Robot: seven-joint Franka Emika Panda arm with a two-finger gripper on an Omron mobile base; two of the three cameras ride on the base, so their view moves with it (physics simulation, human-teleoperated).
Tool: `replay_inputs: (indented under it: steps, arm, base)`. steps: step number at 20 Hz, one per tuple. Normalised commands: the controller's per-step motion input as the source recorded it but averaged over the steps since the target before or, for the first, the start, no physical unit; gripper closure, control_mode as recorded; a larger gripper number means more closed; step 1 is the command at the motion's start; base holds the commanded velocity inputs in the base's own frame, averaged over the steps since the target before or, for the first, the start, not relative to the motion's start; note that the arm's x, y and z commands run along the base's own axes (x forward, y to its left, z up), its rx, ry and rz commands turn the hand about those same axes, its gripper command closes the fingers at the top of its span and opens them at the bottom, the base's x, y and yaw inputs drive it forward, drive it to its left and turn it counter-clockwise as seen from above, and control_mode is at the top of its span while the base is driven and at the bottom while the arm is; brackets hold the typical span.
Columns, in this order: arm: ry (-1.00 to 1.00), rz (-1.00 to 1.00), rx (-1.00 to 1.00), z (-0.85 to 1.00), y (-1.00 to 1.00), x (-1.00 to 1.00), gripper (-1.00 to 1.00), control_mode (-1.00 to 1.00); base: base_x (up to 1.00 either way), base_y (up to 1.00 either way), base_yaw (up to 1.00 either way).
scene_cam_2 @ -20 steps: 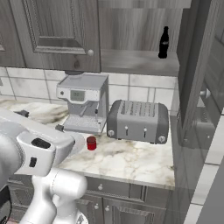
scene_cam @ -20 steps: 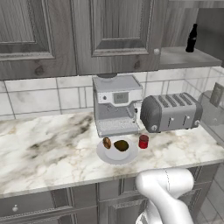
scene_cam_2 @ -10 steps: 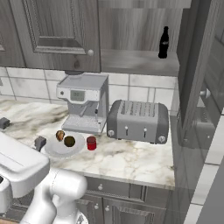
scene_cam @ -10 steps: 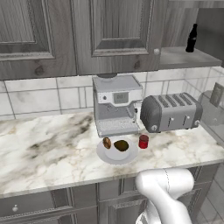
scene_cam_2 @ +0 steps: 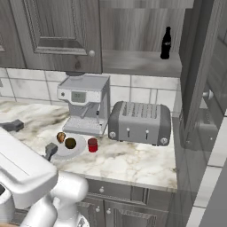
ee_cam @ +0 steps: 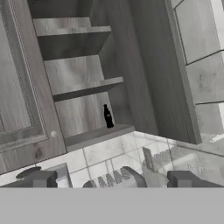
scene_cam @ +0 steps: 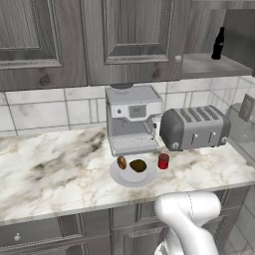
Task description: Pick the avocado and bread from the counter and place them on the plate. Then pick the jam from the cabinet and place it next to the plate. Lastly close the cabinet door.
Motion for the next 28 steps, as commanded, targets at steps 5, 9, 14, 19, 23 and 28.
replay_inputs:
  steps: [5, 9, 14, 19, 23, 28]
  arm:
    - [0.00, -0.06, 0.00, 0.00, -0.57, 0.09, -1.00, -1.00]
    - [0.00, -0.01, 0.01, -0.01, -0.64, 0.12, -1.00, -1.00]
    - [0.00, -0.01, 0.00, -0.02, -0.53, 0.23, -1.00, -1.00]
    - [0.00, 0.00, 0.00, -0.07, -0.20, 0.27, -1.00, -1.00]
    - [-0.01, 0.00, 0.00, -0.09, -0.03, 0.38, -1.00, -1.00]
    - [-0.03, 0.00, 0.00, -0.14, 0.00, 0.44, -1.00, -1.00]
  base:
    - [0.00, 0.00, 0.00]
    - [0.00, 0.00, 0.00]
    - [0.00, 0.00, 0.00]
    - [0.00, 0.00, 0.00]
    - [0.00, 0.00, 0.00]
    - [0.00, 0.00, 0.00]
